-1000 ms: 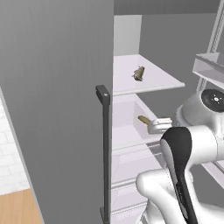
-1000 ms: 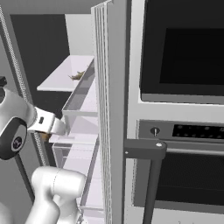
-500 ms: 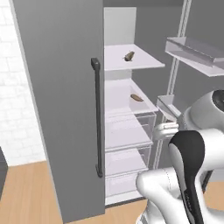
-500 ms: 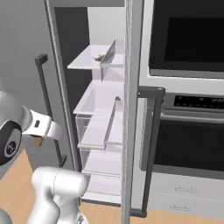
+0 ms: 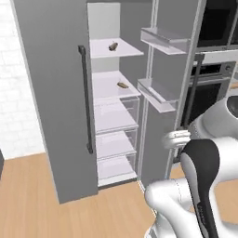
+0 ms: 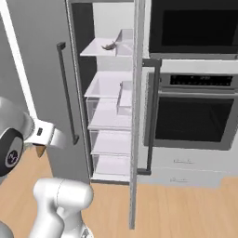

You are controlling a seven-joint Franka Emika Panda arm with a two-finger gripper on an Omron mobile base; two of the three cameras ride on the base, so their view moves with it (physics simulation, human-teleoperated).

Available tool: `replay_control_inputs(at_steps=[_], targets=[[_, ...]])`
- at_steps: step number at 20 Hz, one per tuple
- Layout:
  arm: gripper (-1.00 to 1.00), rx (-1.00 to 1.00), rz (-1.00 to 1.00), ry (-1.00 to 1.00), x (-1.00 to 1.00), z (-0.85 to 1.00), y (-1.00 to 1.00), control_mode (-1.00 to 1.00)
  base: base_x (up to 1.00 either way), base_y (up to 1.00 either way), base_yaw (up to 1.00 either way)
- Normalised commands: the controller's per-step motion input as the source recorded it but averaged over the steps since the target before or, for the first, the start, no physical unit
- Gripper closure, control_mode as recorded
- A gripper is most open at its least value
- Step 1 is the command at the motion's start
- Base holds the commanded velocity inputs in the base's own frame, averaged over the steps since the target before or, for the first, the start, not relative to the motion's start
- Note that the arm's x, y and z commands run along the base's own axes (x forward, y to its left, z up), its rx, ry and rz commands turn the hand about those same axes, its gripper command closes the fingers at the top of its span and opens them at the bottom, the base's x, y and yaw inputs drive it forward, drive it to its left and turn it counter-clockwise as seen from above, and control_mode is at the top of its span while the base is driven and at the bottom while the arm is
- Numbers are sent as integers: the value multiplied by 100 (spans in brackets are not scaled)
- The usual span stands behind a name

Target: Place one sweet potato and one fish in each tupperware on the nearby counter, to pack two identical lunches.

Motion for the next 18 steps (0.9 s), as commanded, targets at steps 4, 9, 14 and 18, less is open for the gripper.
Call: replay_control_inputs(at_steps=[4, 9, 14, 18], targets=[[100, 0, 0, 0, 0, 0, 0, 100, -49, -30, -77], [100, 0, 0, 0, 0, 0, 0, 100, 6, -84, -74], [100, 0, 0, 0, 0, 0, 0, 100, 98, -84, -39], [100, 0, 0, 0, 0, 0, 0, 100, 100, -64, -9]])
